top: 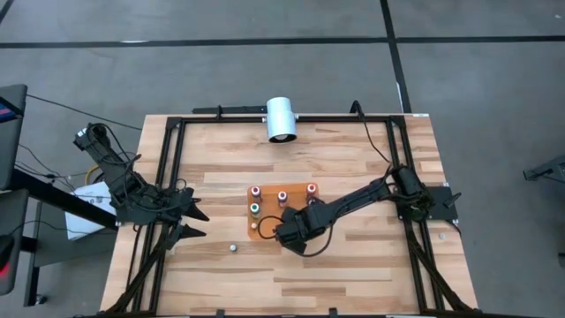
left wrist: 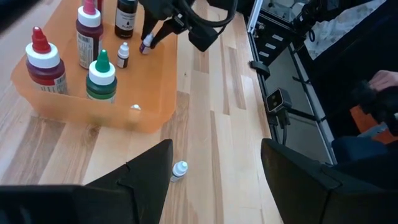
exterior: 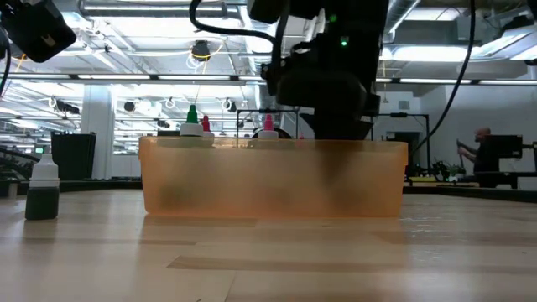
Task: Pick & Place food coloring
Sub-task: Put the small purple food coloring bottle into the orange container
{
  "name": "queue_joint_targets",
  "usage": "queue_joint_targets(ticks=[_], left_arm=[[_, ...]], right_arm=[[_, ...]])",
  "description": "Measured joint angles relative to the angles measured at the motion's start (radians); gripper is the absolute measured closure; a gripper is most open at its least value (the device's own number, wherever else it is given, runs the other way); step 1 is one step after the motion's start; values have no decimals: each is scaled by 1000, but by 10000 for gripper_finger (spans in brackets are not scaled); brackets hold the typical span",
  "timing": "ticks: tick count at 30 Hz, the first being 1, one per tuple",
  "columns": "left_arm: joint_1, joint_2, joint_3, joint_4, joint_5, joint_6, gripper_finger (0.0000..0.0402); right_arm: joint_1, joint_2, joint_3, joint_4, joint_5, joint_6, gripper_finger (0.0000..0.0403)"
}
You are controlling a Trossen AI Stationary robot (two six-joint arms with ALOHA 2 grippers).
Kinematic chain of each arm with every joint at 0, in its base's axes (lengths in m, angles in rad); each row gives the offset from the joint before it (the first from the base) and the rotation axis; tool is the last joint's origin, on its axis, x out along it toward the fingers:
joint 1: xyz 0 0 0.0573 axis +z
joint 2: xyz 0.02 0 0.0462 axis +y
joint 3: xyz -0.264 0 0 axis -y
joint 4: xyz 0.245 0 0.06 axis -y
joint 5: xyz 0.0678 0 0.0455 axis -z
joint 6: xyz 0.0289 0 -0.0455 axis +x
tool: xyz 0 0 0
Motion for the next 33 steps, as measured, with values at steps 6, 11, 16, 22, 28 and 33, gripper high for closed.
queue_joint_targets(ticks=[6, 11, 16, 22, 28, 33], left_arm=[[0, 0, 0, 0, 0, -4, 165], [0, 0, 0, 2, -2, -4, 165], [0, 0, 0, 2, -3, -4, 165], [0, 0, 0, 2, -6, -6, 165], [0, 0, 0, 2, -6, -7, 165], [0, 0, 0, 2, -6, -8, 165]], right_arm=[[-12, 0, -7, 25, -20, -28, 344], [-20, -2, -7, 25, -43, -41, 344], [-20, -2, -7, 24, -58, -49, 341], [-20, -2, -7, 21, -65, -49, 321], [-20, 0, -8, 15, -69, -49, 297], [-20, 0, -8, 13, -69, -49, 278]])
